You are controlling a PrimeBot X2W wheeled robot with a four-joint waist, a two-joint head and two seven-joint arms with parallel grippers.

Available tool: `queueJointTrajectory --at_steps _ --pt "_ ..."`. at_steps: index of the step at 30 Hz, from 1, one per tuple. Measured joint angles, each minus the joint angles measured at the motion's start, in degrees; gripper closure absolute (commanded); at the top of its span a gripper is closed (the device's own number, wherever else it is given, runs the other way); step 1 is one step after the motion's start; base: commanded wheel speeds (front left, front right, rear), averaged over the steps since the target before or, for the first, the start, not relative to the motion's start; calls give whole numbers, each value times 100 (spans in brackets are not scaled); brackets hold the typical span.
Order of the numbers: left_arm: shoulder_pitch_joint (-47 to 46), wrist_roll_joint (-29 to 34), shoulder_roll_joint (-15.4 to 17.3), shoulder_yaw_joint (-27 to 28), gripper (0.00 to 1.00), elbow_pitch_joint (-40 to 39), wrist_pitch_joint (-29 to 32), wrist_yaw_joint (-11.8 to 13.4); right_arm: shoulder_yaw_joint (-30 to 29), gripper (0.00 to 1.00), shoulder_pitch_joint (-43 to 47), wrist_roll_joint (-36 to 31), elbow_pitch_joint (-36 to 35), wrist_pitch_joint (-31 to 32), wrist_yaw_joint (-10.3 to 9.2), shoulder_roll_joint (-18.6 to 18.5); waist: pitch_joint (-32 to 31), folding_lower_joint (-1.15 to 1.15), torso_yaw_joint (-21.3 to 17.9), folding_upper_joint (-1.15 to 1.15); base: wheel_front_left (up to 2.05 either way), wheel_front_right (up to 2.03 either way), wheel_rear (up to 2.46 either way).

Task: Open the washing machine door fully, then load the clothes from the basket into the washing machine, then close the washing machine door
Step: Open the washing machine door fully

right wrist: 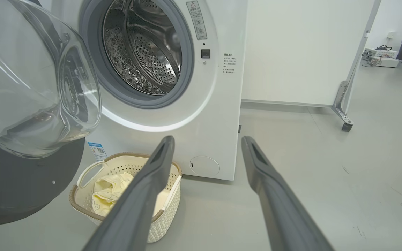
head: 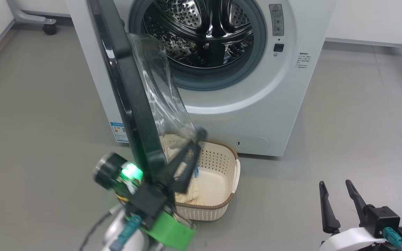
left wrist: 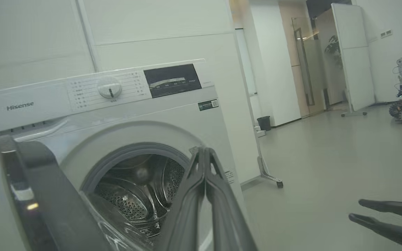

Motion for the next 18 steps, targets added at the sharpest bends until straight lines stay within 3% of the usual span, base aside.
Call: queueJointTrajectory --at_steps 3,7,18 --pt "276 -231 2 -386 100 211 266 -127 0 0 1 -23 7 0 9 18 5 0 -31 0 0 0 0" --pt "568 -443 5 -567 100 548 561 -116 1 0 2 -44 8 0 44 37 27 0 -79 0 0 0 0" --pt "594 -744 15 -346 100 978 771 349 -141 0 2 -74 8 0 69 48 141 0 -144 0 0 0 0"
